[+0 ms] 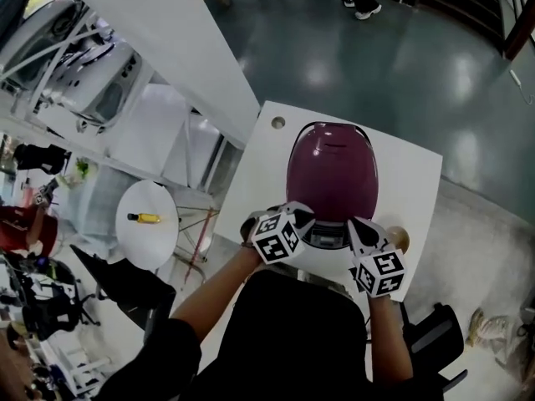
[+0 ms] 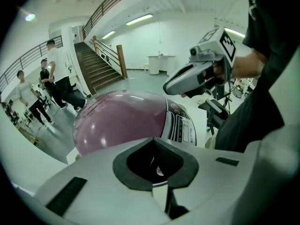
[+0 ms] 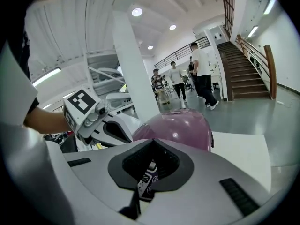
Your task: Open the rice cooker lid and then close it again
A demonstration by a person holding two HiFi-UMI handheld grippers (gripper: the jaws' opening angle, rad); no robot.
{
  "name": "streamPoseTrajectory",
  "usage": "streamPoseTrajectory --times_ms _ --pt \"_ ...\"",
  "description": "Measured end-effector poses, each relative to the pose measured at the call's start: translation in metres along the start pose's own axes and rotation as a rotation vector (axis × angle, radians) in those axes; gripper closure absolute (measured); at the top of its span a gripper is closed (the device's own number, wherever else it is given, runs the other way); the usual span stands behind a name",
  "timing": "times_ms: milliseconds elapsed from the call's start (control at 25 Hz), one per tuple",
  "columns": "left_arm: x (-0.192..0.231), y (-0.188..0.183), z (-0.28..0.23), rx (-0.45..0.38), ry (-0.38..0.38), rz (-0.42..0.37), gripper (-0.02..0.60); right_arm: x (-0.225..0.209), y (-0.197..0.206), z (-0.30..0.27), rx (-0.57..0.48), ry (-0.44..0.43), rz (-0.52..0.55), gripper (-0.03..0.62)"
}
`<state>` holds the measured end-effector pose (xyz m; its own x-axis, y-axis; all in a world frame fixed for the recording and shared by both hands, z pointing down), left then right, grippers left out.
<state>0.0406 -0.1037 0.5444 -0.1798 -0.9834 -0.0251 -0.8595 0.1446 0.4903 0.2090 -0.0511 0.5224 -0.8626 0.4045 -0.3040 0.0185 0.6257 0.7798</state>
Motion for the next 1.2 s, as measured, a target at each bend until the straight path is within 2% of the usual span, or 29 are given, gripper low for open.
streamPoseTrajectory --times_ms 80,280,440,560,760,920,1080,1200 --pt "-0.007 0.005 0.003 -0.045 0.001 0.056 0.578 0.003 0.007 0.009 -0.020 -0.001 0.007 0.594" --pt "-0.026 0.026 0.018 -0.191 0.026 0.294 0.577 0.014 0.033 0.026 -0.045 -0.005 -0.014 0.594" --pt "-0.046 0.038 0.038 -0.310 -0.003 0.392 0.577 0.024 0.043 0.038 -0.066 0.041 -0.018 0.594" --pt "-0.063 0.049 0.052 -0.398 0.004 0.417 0.578 0.037 0.047 0.050 -0.110 0.116 -0.025 0.594" --pt "-0.098 0.083 0.078 -0.504 0.031 0.400 0.578 0.087 0.072 0.068 -0.131 0.204 -0.068 0.594" --pt "-0.115 0.117 0.109 -0.557 0.015 0.352 0.577 0.145 0.093 0.079 -0.158 0.259 -0.126 0.594" --pt "-0.133 0.159 0.138 -0.641 0.019 0.398 0.577 0.203 0.112 0.081 -0.153 0.321 -0.102 0.594" --pt "-0.147 0.185 0.154 -0.680 0.025 0.396 0.577 0.239 0.128 0.086 -0.141 0.359 -0.102 0.594"
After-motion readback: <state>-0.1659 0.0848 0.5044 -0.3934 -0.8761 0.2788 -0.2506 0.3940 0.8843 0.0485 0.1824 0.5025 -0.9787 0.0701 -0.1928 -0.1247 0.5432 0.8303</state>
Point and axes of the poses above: the fingertips, and each gripper's own axes: z backward along the fingers, x to its left, y out of its underside, the point moved 8 cm from there along z, backward along the fingers, and after that the axes turned 7 degrees about x, right-handed, at the moved point
